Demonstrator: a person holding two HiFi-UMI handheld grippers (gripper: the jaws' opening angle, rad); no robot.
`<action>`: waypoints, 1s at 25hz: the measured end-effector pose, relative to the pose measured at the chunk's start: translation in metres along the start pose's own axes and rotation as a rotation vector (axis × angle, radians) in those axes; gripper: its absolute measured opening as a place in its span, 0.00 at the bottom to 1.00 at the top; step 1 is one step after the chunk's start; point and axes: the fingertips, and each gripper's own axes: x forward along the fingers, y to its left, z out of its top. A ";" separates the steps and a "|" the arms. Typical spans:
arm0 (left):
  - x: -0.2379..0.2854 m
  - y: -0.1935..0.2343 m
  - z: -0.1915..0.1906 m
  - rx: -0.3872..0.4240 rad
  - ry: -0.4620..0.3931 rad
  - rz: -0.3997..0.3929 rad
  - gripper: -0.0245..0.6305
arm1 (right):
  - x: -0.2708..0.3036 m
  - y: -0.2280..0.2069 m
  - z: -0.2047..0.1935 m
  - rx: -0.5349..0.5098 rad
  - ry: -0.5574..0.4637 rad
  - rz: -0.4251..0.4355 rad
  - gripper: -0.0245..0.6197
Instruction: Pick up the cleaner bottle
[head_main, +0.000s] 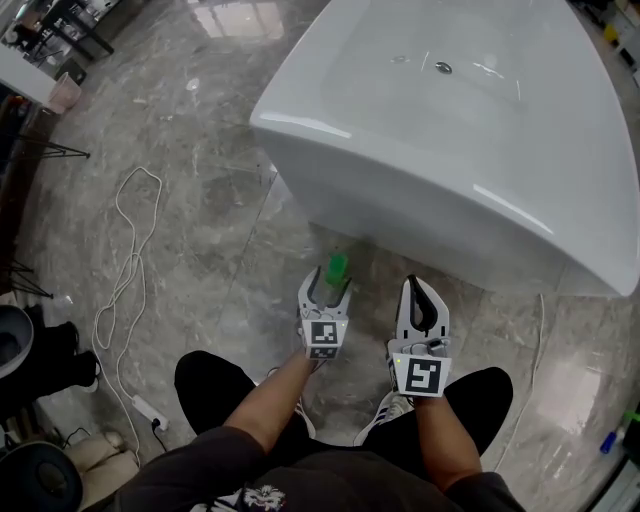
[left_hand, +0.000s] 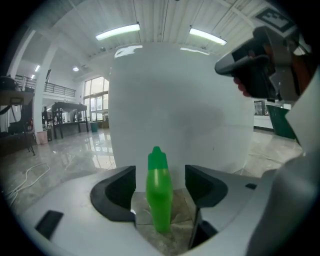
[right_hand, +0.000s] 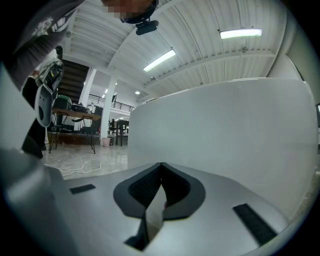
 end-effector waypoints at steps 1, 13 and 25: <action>0.007 -0.001 -0.009 0.000 0.019 0.002 0.49 | -0.001 -0.001 -0.001 0.005 0.001 -0.005 0.06; 0.067 0.002 -0.059 -0.009 0.045 0.038 0.49 | -0.022 -0.001 -0.010 0.037 0.031 -0.034 0.06; 0.090 0.004 -0.050 -0.008 0.012 0.032 0.33 | -0.023 0.013 -0.023 0.034 0.064 -0.013 0.06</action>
